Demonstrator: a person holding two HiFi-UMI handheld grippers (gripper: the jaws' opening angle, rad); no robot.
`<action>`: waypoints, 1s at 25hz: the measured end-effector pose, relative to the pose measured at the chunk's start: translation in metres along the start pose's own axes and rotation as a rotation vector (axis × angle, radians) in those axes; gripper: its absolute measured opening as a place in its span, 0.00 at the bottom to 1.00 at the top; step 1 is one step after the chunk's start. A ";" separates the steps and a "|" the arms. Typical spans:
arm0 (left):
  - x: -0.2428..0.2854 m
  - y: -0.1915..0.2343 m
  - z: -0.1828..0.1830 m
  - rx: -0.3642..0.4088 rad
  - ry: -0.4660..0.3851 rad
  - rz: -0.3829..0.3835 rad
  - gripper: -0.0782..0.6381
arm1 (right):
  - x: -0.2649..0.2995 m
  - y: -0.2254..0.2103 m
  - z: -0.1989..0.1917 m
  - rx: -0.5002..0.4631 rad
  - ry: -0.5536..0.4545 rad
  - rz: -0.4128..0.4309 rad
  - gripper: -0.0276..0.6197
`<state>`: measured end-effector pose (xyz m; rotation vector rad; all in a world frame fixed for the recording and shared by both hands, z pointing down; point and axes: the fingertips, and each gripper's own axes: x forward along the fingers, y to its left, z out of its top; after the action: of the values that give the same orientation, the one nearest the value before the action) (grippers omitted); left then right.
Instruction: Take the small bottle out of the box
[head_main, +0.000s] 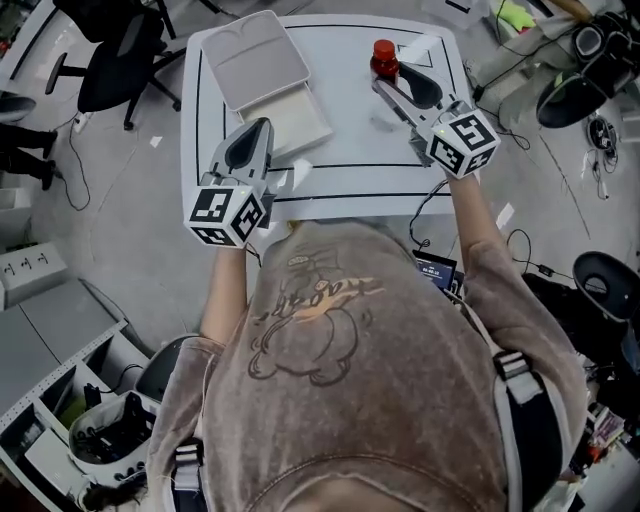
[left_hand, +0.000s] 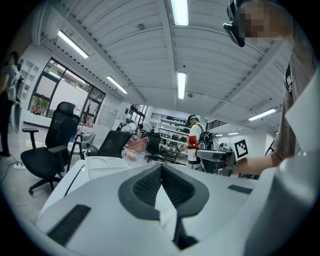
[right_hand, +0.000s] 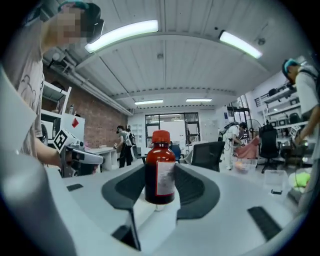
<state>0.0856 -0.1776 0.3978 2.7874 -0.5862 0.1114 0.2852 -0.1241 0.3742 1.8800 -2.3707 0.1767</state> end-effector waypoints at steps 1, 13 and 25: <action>0.000 0.000 0.000 -0.001 0.001 0.002 0.12 | -0.003 -0.001 -0.002 0.018 -0.011 -0.009 0.33; -0.008 -0.009 -0.011 0.006 0.008 0.021 0.12 | -0.024 0.009 -0.040 0.065 0.032 0.009 0.33; -0.010 -0.016 -0.018 -0.012 0.018 0.024 0.12 | -0.017 0.020 -0.042 0.084 0.020 0.045 0.33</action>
<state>0.0830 -0.1547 0.4095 2.7655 -0.6135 0.1373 0.2700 -0.0961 0.4120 1.8518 -2.4293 0.3021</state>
